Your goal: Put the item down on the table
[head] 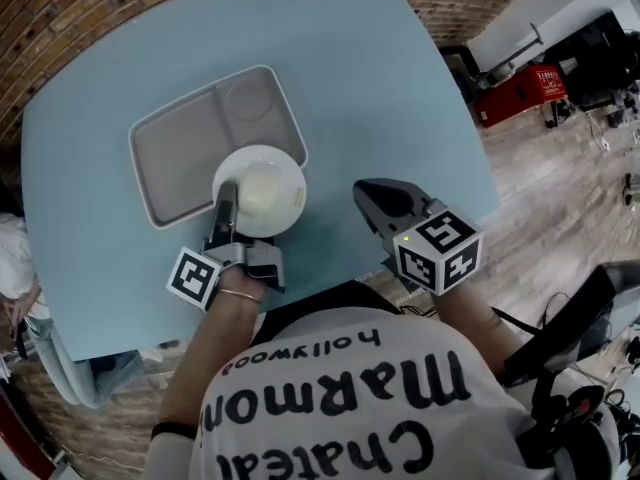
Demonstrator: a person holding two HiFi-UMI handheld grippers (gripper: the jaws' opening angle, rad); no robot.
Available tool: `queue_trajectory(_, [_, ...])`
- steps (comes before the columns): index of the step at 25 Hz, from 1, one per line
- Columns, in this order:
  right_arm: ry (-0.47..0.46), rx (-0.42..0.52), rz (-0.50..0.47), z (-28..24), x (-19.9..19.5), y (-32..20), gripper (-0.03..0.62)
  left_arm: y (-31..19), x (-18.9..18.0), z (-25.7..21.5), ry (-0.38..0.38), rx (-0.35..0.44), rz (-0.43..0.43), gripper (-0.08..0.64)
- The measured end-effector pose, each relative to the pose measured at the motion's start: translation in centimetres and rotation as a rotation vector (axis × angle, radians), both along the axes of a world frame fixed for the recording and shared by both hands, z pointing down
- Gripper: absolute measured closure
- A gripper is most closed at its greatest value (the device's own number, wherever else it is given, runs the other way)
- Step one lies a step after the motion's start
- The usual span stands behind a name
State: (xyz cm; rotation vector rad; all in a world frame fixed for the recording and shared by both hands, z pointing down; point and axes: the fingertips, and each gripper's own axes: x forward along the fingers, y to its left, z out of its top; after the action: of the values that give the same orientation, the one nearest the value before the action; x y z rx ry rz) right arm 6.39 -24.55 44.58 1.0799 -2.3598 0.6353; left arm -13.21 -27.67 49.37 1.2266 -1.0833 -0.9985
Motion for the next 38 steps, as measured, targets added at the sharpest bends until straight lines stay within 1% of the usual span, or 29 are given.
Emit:
queue_trajectory(3, [-0.003,0.000,-0.003,-0.2,-0.4,0.3,0.580,0.1,0.1,0.0,-0.005,-0.024,0.004,0.506])
queue_trajectory(5, [-0.003,-0.001,0.003,-0.2,-0.4,0.4,0.580,0.2,0.2,0.3,-0.015,-0.060,0.009,0.506])
queue_trajectory(12, [-0.001,-0.009,0.016,0.5,0.2,0.1,0.580,0.4,0.3,2.3,-0.134,-0.209,0.051,0.506])
queue_trajectory(16, [-0.002,-0.010,0.030,0.6,0.3,0.1,0.580,0.4,0.6,2.7,-0.152,-0.251,0.079,0.506])
queue_trajectory(21, [-0.010,-0.002,0.053,0.5,0.5,0.1,0.580,0.5,0.5,3.1,-0.166,-0.311,0.095,0.505])
queue_trajectory(25, [-0.015,-0.003,0.066,-0.1,1.1,0.6,0.580,1.3,0.8,3.5,-0.126,-0.372,0.086,0.502])
queue_trajectory(28, [-0.019,0.002,0.071,-0.6,1.1,0.4,0.580,1.0,0.9,3.6,-0.056,-0.388,0.062,0.494])
queue_trajectory(31, [-0.018,0.011,0.071,-1.0,1.1,0.8,0.580,1.7,0.5,4.8,-0.037,-0.427,0.056,0.485])
queue_trajectory(33, [-0.016,0.016,0.076,-1.1,1.2,0.9,0.580,1.9,0.4,5.2,-0.010,-0.458,0.037,0.480])
queue_trajectory(36, [-0.013,0.022,0.086,-1.2,1.4,1.1,0.580,1.6,0.9,4.3,0.061,-0.486,-0.031,0.439])
queue_trajectory(38, [-0.012,0.022,0.094,-1.4,1.5,1.4,0.580,1.7,1.0,4.3,0.062,-0.498,-0.041,0.376])
